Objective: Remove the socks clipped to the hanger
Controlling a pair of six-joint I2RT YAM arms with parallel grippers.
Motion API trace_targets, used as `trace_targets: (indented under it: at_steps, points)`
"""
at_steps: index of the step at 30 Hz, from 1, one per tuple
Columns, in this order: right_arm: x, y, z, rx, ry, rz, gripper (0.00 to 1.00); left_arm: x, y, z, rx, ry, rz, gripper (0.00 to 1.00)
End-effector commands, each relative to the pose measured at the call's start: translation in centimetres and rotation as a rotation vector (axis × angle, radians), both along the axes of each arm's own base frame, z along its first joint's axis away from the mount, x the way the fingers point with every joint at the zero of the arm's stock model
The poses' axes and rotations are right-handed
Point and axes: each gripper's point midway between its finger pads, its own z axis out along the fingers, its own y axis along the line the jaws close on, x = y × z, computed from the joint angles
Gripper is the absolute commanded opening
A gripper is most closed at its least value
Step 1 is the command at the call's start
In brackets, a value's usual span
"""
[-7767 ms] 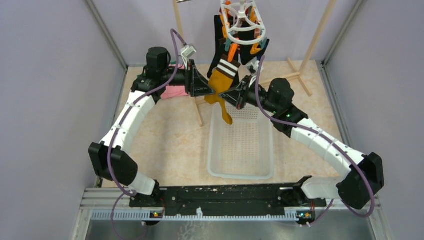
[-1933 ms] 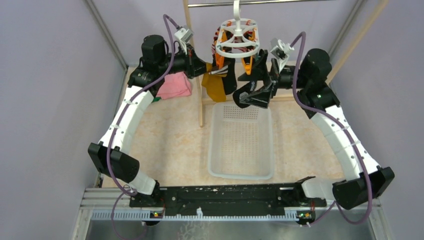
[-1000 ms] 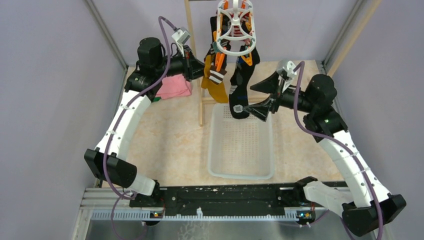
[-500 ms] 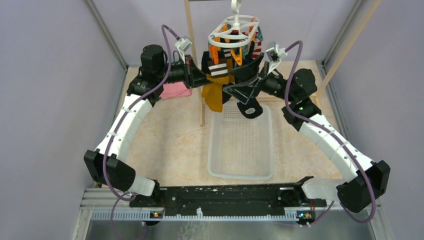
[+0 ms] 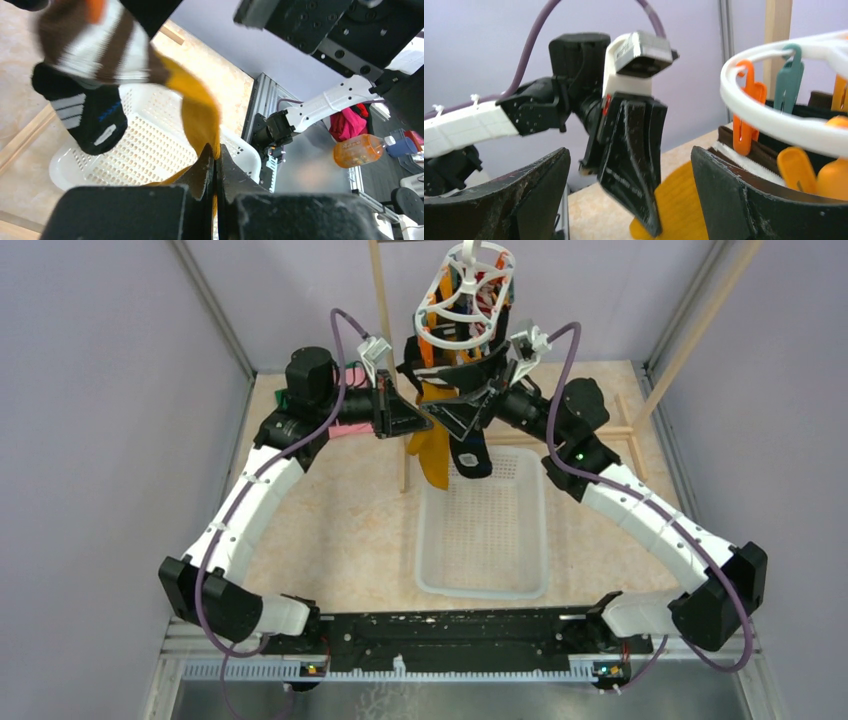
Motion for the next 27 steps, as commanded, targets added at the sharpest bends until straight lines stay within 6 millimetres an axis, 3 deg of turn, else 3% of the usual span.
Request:
trace_targets:
  at_steps: [1, 5, 10, 20, 23, 27]
  points:
    - [0.4, 0.4, 3.9, 0.067, -0.067, -0.034, 0.9, -2.3, 0.1, 1.3, -0.026, -0.018, -0.046, 0.0]
    - [0.5, 0.4, 3.4, 0.069, -0.049, -0.048, 0.89, -3.2, 0.3, 1.6, -0.021, -0.02, -0.055, 0.0]
    - [-0.8, -0.5, 1.0, 0.039, -0.006, -0.079, 0.88, -4.0, 0.5, 1.5, -0.015, -0.018, -0.071, 0.0]
    - [-6.3, -2.4, -7.0, -0.034, 0.111, -0.026, 0.86, -5.5, 0.6, 2.4, -0.034, -0.008, -0.109, 0.0]
    - [-6.9, -1.7, -7.9, -0.041, 0.107, 0.008, 0.86, -5.3, 0.5, 2.5, -0.038, 0.0, -0.109, 0.0]
    - [-6.1, -1.0, -7.9, -0.045, 0.086, 0.004, 0.85, -5.2, 0.2, 2.9, -0.044, 0.015, -0.115, 0.0]
